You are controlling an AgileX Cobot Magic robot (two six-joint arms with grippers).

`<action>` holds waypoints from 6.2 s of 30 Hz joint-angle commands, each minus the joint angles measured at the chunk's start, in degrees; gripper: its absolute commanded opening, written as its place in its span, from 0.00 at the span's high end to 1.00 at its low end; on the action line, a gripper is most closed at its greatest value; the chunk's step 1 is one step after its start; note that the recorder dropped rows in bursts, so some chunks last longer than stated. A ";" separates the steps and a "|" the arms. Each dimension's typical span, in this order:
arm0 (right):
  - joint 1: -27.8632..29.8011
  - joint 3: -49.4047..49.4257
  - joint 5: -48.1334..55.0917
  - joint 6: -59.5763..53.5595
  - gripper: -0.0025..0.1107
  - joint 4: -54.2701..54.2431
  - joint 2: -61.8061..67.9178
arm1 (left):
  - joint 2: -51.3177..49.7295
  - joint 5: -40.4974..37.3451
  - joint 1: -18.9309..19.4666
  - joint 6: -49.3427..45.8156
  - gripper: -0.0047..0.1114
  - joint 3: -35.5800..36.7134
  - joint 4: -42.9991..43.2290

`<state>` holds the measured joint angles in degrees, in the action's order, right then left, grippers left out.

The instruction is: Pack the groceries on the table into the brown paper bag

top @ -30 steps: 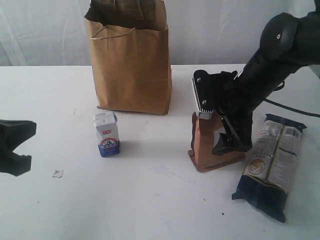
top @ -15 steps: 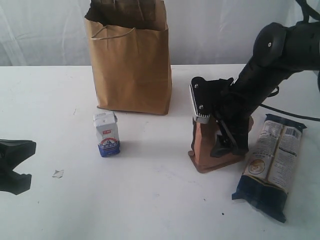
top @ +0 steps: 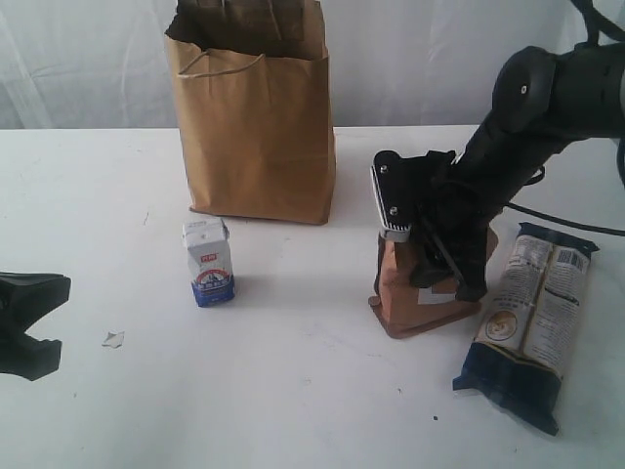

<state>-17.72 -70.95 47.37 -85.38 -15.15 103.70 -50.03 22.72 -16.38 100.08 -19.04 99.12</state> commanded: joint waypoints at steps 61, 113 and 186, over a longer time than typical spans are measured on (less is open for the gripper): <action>16.05 -20.46 10.18 -0.01 0.98 -84.79 2.46 | 0.69 -0.31 -0.38 0.52 0.96 0.39 0.82; 17.14 -22.26 22.59 11.43 0.98 -57.43 2.45 | 0.58 -7.61 -0.38 -7.40 0.18 -7.57 -0.59; -11.93 0.77 13.69 7.83 0.98 -45.27 -15.62 | -19.03 38.67 -0.38 -34.52 0.06 -8.92 -8.75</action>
<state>-29.55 -69.61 60.65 -76.44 -56.67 89.63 -67.47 59.13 -16.52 65.64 -27.85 89.07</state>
